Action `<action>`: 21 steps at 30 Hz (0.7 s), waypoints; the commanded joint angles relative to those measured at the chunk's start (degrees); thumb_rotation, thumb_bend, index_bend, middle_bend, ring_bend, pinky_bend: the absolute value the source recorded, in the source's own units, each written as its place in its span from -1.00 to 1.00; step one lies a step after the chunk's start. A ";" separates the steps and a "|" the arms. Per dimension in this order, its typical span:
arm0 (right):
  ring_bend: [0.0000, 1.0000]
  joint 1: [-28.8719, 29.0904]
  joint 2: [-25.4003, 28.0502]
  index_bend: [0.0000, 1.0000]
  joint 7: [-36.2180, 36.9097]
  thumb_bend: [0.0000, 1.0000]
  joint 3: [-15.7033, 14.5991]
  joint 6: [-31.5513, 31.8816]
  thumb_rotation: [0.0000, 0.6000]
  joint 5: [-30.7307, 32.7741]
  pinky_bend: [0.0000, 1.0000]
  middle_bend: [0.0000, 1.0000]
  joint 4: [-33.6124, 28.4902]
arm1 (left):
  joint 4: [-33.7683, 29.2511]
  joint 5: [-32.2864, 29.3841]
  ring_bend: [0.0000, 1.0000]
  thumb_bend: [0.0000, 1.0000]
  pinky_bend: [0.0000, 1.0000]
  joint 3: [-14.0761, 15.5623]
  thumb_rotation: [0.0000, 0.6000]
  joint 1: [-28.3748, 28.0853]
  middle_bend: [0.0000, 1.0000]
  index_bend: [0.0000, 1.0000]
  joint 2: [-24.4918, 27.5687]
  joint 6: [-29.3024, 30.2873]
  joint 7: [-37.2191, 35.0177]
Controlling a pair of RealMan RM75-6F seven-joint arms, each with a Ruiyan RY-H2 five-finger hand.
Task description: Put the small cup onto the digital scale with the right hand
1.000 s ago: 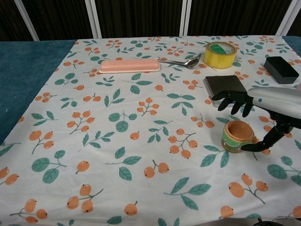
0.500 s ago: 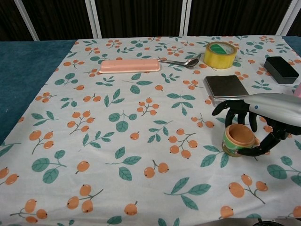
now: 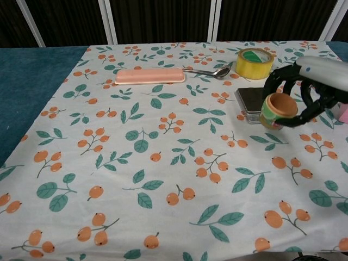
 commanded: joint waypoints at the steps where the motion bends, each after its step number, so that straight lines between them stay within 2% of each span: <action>1: 0.16 3.14 0.29 -0.20 0.55 0.19 3.58 -4.19 1.00 5.03 0.26 0.01 4.05 | -0.01 -0.02 -1.00 -0.73 -0.59 0.00 1.00 -0.01 -0.99 -0.94 0.01 -0.04 -0.06; 6: 0.15 7.42 -1.88 -0.20 -0.69 0.19 6.05 -9.81 1.00 9.76 0.26 0.00 12.02 | -0.12 -0.34 -1.00 -0.73 -0.56 -0.04 1.00 -0.12 -0.99 -0.94 0.06 -0.40 -0.31; 10: 0.15 10.64 -3.89 -0.20 -0.93 0.19 6.86 -14.56 1.00 12.28 0.26 0.00 18.55 | -0.10 -0.69 -1.00 -0.73 -0.56 -0.20 1.00 -0.22 -0.99 -0.94 0.18 -0.56 -0.71; 16: 0.13 12.86 -6.51 -0.24 0.56 0.14 6.84 -18.12 1.00 13.46 0.25 -0.05 24.32 | -0.18 -1.19 -1.00 -0.73 -0.56 -0.34 1.00 -0.35 -0.99 -0.94 0.39 -0.89 -1.35; 21: 0.11 13.25 -6.97 -0.33 1.62 0.01 6.42 -18.56 1.00 12.86 0.24 -0.10 25.57 | -0.12 -1.09 -1.00 -0.73 -0.56 -0.30 1.00 -0.20 -0.99 -0.94 0.36 -0.61 -1.44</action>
